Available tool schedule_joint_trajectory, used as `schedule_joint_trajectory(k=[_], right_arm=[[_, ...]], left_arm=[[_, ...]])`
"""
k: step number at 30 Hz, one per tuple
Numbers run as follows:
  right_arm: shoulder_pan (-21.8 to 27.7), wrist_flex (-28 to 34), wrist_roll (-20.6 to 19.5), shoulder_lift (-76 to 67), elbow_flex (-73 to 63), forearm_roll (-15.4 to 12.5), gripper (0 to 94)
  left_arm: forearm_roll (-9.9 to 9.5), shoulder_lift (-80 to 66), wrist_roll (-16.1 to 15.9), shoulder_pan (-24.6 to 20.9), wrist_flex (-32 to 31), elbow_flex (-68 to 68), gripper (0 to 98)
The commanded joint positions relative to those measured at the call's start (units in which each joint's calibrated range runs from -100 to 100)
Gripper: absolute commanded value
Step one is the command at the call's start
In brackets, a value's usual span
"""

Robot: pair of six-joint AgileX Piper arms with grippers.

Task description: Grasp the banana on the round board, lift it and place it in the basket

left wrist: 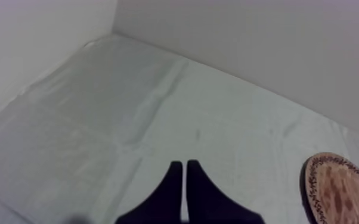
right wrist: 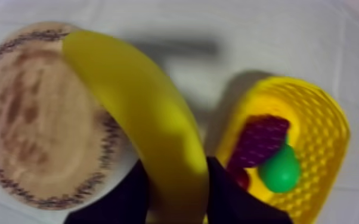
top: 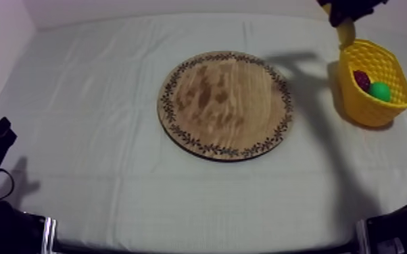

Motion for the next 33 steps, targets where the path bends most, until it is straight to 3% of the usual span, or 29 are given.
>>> schedule_joint_trajectory(k=[1, 17, 33], right_arm=[[3.5, -0.5, 0.9, -0.1, 0.9, 0.3, 22.1], [14.2, -3.7, 6.3, -0.3, 2.6, 3.3, 23.2], [15.0, -6.7, 4.7, 8.3, 7.5, 4.1, 27.0]], left_arm=[[-0.01, 0.0, 0.0, 0.0, 0.0, 0.0, 0.1], [-0.01, 0.0, 0.0, 0.0, 0.0, 0.0, 0.1], [-0.01, 0.0, 0.0, 0.0, 0.0, 0.0, 0.1]])
